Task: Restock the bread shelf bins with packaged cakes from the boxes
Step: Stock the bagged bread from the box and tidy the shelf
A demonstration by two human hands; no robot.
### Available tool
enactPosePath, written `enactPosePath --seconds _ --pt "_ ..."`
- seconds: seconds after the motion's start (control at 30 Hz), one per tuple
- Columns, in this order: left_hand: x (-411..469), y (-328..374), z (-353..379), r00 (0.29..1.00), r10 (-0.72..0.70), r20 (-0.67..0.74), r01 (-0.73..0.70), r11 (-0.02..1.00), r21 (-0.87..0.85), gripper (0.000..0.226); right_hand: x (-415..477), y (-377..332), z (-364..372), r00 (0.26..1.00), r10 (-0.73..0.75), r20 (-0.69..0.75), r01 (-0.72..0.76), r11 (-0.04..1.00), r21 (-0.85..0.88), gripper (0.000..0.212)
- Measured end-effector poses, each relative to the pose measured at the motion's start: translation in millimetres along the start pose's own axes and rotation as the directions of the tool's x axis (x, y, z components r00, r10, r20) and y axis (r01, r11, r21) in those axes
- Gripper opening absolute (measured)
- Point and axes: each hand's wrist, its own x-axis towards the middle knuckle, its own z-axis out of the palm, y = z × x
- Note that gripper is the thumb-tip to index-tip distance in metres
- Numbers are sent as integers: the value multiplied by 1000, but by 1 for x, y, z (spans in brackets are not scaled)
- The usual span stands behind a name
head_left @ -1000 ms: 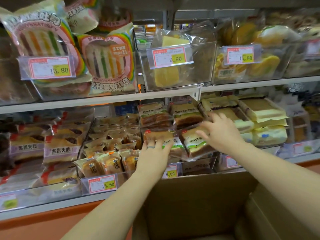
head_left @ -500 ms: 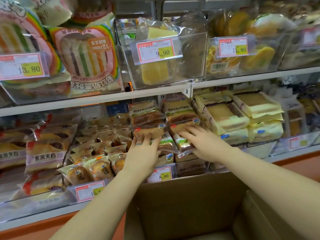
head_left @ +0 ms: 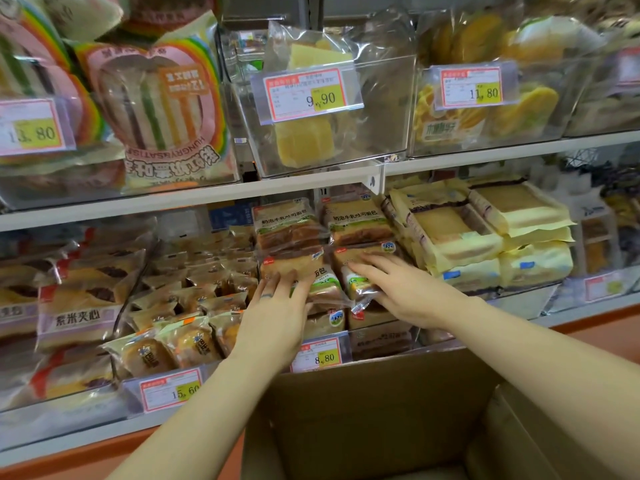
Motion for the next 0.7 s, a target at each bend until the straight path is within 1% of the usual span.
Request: enactPosePath --seconds 0.1,0.2,0.23,0.27,0.33,0.4,0.47,0.53,0.63,0.7 --pt "0 -3 6 997 24 -69 -23 999 27 46 -1 1 2 1000 10 4 -10 999 -46 55" --pt "0 -1 2 1000 8 -18 -7 1000 27 44 3 0 7 999 45 10 -43 983 -180 53" --pt "0 0 1 1000 9 1 -9 999 31 44 4 0 7 998 56 28 -49 980 -195 53" --pt "-1 1 -1 999 10 36 -12 999 47 47 5 -1 5 996 63 57 -52 982 -180 55" --pt "-1 1 -6 997 3 83 -8 999 54 52 3 -3 -5 992 66 105 -58 996 -74 61" --pt "1 6 -13 990 -38 138 34 999 31 56 2 -5 -14 993 74 87 -76 997 22 63" --pt "7 15 -17 989 -42 139 42 999 5 58 6 -7 -14 993 97 64 -97 995 10 63" --pt "11 23 -15 988 -31 151 33 999 -12 57 10 -9 -5 989 128 78 -127 992 -26 64" --pt "13 25 -8 978 -45 202 42 999 20 55 15 -10 9 987 149 61 -147 989 -26 64" --pt "13 25 -6 979 -50 199 46 999 26 54 18 -9 13 987 154 54 -154 988 -17 64"
